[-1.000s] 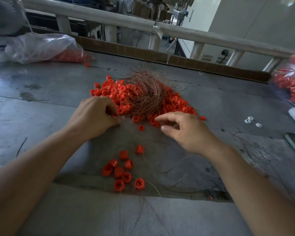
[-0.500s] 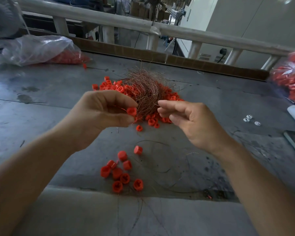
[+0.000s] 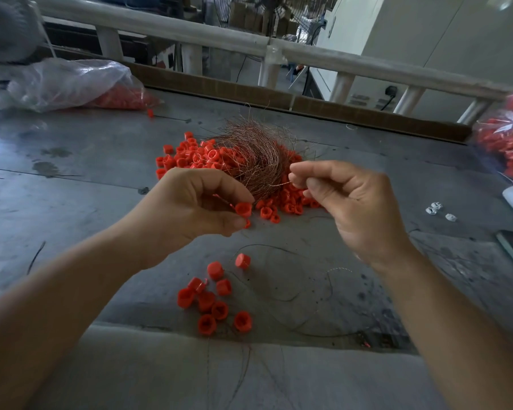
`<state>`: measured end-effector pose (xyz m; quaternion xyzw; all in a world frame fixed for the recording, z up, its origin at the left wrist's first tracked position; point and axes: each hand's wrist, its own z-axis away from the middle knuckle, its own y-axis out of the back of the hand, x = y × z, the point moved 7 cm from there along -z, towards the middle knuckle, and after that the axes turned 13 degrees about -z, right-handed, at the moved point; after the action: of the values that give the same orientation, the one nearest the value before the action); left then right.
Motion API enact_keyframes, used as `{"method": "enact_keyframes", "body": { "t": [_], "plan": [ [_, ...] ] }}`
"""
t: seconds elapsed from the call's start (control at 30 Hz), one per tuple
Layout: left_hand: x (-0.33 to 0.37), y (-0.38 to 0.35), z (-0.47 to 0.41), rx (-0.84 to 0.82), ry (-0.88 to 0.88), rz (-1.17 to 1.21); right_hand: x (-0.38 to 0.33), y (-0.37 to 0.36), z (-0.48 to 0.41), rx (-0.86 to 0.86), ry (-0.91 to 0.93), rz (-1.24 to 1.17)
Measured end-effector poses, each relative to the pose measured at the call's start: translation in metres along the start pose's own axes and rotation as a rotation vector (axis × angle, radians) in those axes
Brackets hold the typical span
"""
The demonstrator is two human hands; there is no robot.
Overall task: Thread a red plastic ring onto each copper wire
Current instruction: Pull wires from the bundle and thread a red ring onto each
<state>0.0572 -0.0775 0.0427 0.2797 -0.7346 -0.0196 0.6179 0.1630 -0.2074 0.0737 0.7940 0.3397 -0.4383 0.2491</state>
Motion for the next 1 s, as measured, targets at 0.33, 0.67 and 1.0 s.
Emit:
{"method": "enact_keyframes", "body": {
  "t": [0.33,0.67,1.0],
  "plan": [
    [0.0,-0.006,0.0,-0.051,-0.002,-0.013,0.015,-0.006,0.003,0.059,-0.206,-0.442],
    [0.0,-0.001,-0.001,-0.01,0.007,0.118,-0.041,0.022,0.0,0.126,0.24,-0.079],
    [0.002,-0.002,0.001,0.003,0.012,0.119,-0.031,-0.02,0.009,-0.072,0.204,0.3]
  ]
}}
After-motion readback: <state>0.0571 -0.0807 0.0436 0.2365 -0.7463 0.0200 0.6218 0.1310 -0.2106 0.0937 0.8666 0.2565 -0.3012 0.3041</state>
